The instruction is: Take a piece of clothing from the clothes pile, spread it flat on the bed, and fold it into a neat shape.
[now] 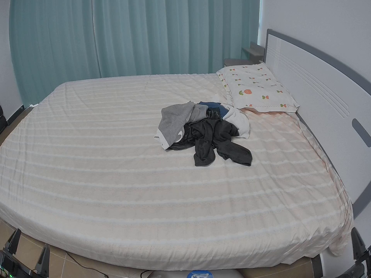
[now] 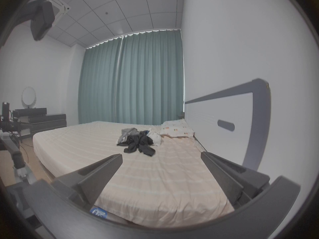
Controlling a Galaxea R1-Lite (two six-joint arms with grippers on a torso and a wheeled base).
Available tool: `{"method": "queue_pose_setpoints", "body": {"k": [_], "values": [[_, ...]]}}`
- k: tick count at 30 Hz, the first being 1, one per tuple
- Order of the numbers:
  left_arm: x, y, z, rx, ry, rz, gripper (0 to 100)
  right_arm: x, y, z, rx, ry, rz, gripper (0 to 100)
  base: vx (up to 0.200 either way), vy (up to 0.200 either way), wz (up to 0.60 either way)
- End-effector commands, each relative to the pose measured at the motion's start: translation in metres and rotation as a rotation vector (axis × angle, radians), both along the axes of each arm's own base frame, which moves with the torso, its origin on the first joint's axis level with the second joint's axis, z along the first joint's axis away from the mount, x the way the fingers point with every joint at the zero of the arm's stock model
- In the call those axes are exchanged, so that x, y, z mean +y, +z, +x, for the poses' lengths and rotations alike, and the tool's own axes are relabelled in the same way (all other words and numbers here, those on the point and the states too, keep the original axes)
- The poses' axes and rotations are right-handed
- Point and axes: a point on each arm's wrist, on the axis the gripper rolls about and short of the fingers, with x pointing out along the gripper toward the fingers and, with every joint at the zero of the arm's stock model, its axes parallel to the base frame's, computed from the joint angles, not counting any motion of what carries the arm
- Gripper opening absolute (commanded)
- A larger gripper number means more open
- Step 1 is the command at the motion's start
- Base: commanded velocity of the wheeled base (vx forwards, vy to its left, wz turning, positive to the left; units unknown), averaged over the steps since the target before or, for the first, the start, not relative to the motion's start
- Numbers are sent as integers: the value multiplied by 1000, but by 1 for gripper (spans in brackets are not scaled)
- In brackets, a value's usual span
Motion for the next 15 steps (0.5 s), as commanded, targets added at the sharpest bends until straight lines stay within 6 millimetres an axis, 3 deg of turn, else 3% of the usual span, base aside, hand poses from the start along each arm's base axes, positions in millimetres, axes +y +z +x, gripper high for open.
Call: {"method": "queue_pose_setpoints", "body": {"k": [1,4,5,8,14,15], "values": [[0,-5,1,12,0,0,100,3,43,36,209,106,-18,100,0,0,0],[0,-5,1,12,0,0,100,4,51,77,363,128,50,100,0,0,0],[0,-5,1,12,0,0,100,4,52,79,368,129,55,100,0,0,0],[0,-5,1,12,0,0,100,10,52,141,469,161,133,100,0,0,0],[0,-5,1,12,0,0,100,29,30,240,578,143,199,100,0,0,0],[0,-5,1,12,0,0,100,31,27,248,585,139,199,100,0,0,0]]}}
